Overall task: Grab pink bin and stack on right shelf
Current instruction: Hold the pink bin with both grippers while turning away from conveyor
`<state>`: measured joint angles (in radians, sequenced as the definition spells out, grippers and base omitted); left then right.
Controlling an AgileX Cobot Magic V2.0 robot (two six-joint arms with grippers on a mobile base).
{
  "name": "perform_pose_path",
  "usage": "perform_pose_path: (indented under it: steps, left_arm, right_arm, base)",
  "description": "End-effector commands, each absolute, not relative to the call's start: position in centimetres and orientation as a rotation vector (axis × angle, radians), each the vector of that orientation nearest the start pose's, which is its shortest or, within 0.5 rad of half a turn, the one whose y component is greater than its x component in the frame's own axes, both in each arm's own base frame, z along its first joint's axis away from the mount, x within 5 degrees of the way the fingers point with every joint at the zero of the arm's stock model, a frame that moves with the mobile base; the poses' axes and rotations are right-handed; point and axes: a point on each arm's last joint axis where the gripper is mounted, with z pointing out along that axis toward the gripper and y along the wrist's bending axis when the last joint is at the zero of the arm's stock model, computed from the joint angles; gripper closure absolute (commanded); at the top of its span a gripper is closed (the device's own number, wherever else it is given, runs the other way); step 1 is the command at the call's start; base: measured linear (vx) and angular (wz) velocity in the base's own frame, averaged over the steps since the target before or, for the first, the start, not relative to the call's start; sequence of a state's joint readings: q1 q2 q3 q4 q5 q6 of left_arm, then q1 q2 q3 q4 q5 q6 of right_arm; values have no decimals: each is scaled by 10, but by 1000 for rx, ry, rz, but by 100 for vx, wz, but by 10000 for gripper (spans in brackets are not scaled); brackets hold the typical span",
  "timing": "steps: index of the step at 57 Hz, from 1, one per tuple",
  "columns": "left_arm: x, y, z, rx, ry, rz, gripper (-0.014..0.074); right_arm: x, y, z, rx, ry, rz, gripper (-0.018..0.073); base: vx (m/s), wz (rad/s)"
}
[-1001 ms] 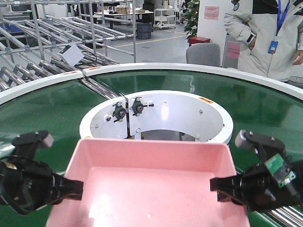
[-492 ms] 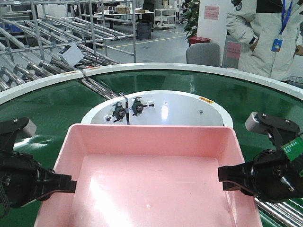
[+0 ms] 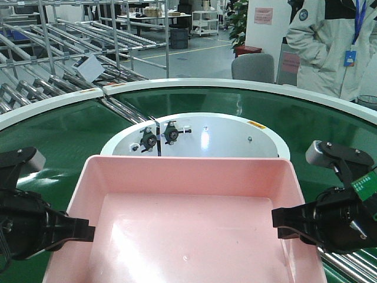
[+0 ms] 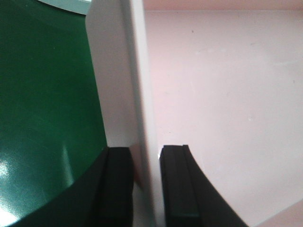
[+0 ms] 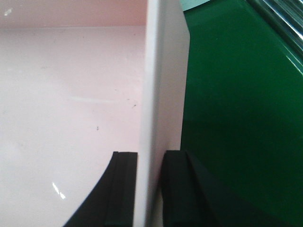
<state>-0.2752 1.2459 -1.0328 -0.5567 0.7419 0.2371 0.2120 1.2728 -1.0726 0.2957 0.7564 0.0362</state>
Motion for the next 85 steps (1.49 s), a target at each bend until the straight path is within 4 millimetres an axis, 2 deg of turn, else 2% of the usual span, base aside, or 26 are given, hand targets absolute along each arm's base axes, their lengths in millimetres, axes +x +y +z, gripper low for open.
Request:
perform_pose_path:
  steps: [1,38,67,85]
  left_arm:
    - [233,-105,354,259,2280,-738,604]
    - [234,-105,354,259,2281,-738,604]
    - [234,-105,354,259,2281,-738,604]
    - [233,-105,354,262,2286,-739,604]
  right_arm:
    - [255,74,358,-5,2289,509,568]
    - [255,74,358,-5,2293,510,568]
    - [255,74,358,-5,2293,510,568]
    - [255,74,358,-5,2293,510,568]
  base:
    - [0,0]
    - [-5,1]
    - [-26,2]
    - [-26,-26]
